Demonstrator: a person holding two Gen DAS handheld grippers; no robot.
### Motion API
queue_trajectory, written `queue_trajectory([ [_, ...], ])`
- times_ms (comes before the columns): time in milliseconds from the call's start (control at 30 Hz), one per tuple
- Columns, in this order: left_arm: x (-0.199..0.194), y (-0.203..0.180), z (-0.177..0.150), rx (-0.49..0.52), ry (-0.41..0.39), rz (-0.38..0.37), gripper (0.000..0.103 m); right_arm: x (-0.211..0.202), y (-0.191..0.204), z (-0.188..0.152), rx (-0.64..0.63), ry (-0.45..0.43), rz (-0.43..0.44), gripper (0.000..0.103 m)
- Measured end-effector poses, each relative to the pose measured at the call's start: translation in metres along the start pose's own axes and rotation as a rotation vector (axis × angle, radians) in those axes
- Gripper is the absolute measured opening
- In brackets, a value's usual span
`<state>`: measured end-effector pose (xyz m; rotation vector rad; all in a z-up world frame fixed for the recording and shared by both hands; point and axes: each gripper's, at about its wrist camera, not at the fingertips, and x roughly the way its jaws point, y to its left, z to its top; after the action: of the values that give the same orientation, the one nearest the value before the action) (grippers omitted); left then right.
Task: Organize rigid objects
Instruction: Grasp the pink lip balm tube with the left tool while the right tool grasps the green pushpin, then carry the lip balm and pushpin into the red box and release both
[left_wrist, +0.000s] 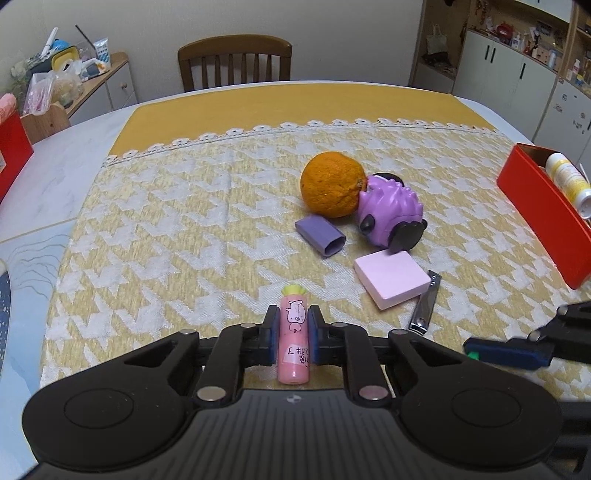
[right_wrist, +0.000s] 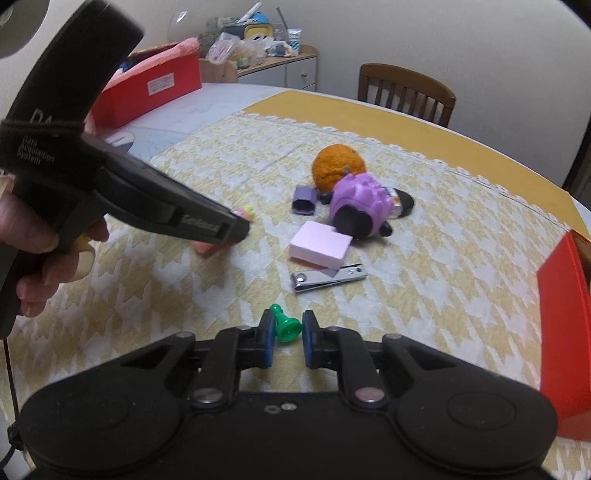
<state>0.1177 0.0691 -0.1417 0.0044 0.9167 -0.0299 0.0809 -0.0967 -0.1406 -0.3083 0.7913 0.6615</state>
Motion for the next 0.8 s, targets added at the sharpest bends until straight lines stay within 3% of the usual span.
queue_trajectory([
  [333,-0.02,-0.008,0.009,-0.027,-0.006,-0.033,0.016,-0.03,-0.025,0.003,0.087,-0.048,-0.04,0.014],
  [800,-0.061,-0.054,0.036,0.033,-0.04,-0.069,0.016,-0.091,-0.075,0.001,0.179,-0.147,-0.155,0.014],
])
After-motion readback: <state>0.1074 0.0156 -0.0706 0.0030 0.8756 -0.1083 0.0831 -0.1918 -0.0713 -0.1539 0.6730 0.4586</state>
